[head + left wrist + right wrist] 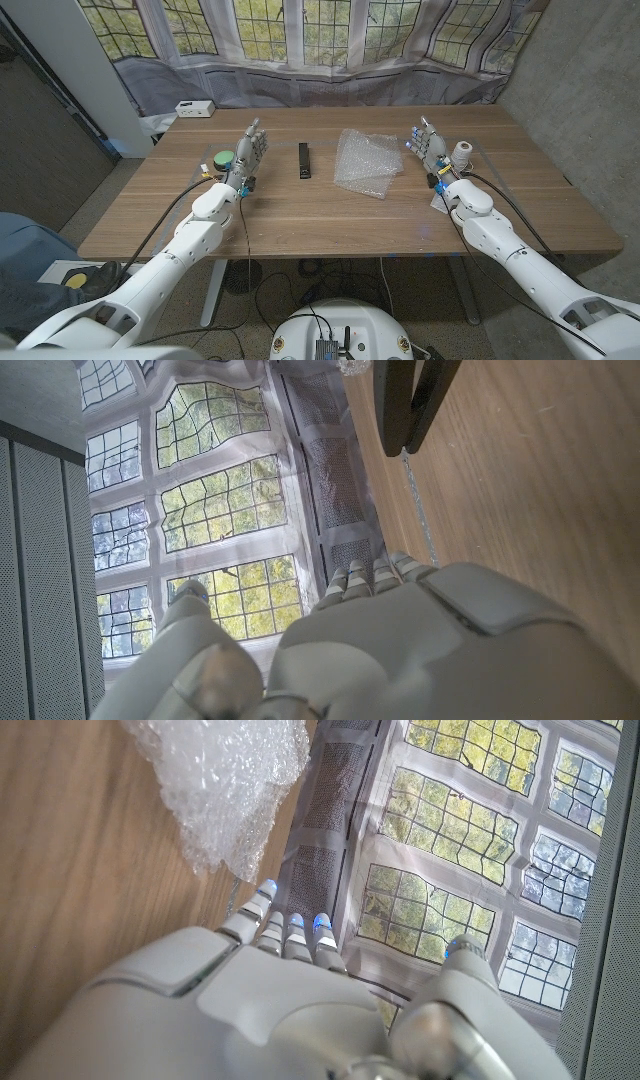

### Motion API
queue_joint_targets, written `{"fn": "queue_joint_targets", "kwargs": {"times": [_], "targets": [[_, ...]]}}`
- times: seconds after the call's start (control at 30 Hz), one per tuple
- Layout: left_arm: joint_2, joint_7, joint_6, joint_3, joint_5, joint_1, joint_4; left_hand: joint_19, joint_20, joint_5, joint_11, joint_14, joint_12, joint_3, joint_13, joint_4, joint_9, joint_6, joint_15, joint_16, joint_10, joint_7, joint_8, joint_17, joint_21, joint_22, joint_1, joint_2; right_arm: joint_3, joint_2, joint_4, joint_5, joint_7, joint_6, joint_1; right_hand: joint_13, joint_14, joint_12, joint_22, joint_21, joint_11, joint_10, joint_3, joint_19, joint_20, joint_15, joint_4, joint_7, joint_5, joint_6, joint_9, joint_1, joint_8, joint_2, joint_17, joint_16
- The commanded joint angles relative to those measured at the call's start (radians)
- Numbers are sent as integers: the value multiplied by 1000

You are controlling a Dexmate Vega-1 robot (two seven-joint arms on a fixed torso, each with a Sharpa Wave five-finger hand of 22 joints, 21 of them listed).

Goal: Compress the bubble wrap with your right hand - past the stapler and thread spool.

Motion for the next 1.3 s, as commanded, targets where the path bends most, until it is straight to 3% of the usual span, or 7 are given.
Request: {"fn": "queue_joint_targets", "kwargs": {"times": [0.03,0.47,0.87,1.0,1.3], "targets": [[20,17,-7,-16,-4,41,-50,-7,4,7,8,-3,7,6,4,0,3,4,0,6,7,4,8,3,7,4,10,1,2,18,8,3,5,30,-1,3,2,5,3,5,8,6,9,5,3,6,-1,-2,5,1,3,8,7,0,2,4],[44,43,-13,-33,6,72,-111,15,16,7,3,33,20,5,4,-3,3,42,1,17,42,3,19,3,16,4,14,9,9,1,-28,-23,0,73,-21,3,29,11,3,11,0,30,12,32,5,2,-6,-15,5,20,3,19,15,7,-1,11],[38,34,-25,-34,8,54,-99,113,36,4,7,126,43,6,4,-13,3,124,0,32,130,5,31,2,41,4,29,22,3,-19,-38,-44,21,85,-10,3,35,11,3,10,0,38,13,36,5,0,-8,-16,4,29,3,23,18,8,-2,12],[37,47,-37,-38,13,69,-127,135,31,3,10,144,47,5,4,-15,3,146,4,32,152,7,34,2,44,3,32,23,-10,-49,-20,-66,60,76,9,2,38,11,3,9,0,41,13,36,8,1,-9,-23,4,33,3,25,19,9,-2,12],[53,60,-46,-27,66,61,-108,166,36,1,9,178,52,4,4,-19,3,176,-1,35,180,7,35,2,48,3,35,25,-5,-6,69,6,162,113,46,2,37,9,3,6,-3,43,13,34,10,1,-9,-31,3,35,3,27,18,9,-2,10]]}}
